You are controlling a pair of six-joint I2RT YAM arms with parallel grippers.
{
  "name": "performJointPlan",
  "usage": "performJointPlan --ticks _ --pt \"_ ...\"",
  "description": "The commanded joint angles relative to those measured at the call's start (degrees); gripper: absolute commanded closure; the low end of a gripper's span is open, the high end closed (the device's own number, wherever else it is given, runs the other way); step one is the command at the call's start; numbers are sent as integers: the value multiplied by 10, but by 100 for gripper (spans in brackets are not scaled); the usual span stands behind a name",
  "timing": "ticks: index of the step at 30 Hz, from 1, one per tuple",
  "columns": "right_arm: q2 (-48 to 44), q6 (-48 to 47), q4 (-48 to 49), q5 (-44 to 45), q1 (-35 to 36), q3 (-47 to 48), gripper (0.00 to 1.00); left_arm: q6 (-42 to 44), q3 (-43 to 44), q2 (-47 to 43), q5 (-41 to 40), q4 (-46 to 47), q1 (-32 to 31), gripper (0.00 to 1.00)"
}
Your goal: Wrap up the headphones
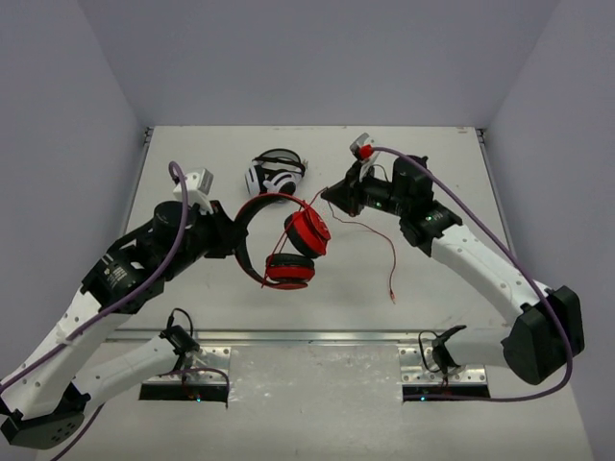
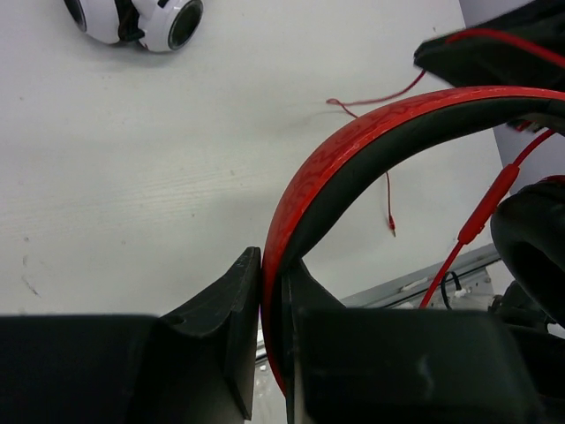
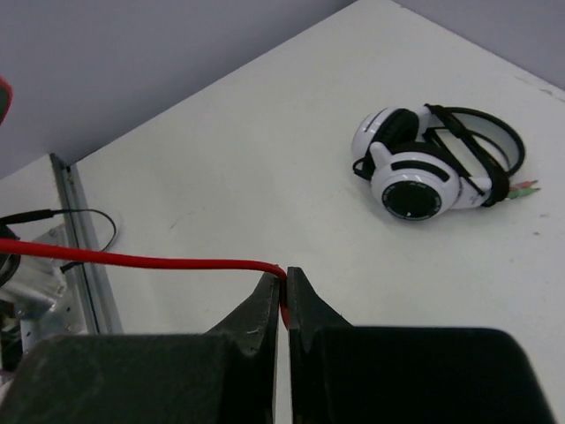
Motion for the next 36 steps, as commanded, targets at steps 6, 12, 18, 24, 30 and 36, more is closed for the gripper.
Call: performJointPlan --ticks 6,12,18,24,30,36 --pt "50 -71 -196 96 -65 203 99 17 -13 -15 65 55 -4 100" --pt "60 -80 -238 85 -65 239 99 29 -54 -18 77 62 -4 100" --pt "63 -67 -218 79 -65 201 99 41 -62 -19 94 80 -5 100" --pt "52 -29 -131 49 -64 118 99 56 -1 -30 68 71 -4 100" --pt "60 28 13 -13 -41 39 99 83 65 -8 42 35 -4 100" --pt "116 75 168 -97 9 19 99 89 155 29 36 22 -4 100"
